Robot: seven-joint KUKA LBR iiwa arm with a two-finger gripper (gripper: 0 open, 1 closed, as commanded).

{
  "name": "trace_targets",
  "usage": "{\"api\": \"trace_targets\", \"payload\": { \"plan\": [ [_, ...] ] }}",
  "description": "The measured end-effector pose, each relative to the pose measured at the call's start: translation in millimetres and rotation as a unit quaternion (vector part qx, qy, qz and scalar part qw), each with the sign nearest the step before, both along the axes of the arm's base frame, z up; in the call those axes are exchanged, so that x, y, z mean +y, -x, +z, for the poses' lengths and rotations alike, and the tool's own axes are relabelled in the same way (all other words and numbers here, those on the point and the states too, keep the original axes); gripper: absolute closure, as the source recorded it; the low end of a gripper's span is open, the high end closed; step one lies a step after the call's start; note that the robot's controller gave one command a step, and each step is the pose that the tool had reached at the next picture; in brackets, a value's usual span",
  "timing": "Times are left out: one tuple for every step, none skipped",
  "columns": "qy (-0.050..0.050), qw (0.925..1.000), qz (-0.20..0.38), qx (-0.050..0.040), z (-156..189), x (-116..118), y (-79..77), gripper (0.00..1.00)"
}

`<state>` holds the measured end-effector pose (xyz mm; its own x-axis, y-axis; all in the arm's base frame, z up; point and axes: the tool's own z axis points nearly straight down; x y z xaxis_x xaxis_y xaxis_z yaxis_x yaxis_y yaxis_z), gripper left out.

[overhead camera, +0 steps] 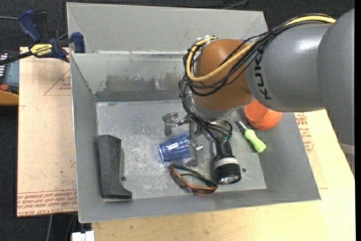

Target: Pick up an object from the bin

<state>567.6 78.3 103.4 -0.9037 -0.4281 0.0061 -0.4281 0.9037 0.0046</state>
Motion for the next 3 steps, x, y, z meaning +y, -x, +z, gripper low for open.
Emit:
{"api": "trace_targets", "payload": {
  "plan": [
    [-0.003,0.9921,0.125,-0.0094,-33.9,9.9,2.9,0.00],
    [-0.002,0.9999,-0.016,-0.0033,-33.0,-7.4,3.0,1.00],
    [-0.002,0.9999,-0.016,-0.0033,-33.0,-7.5,3.0,1.00]
  ]
}}
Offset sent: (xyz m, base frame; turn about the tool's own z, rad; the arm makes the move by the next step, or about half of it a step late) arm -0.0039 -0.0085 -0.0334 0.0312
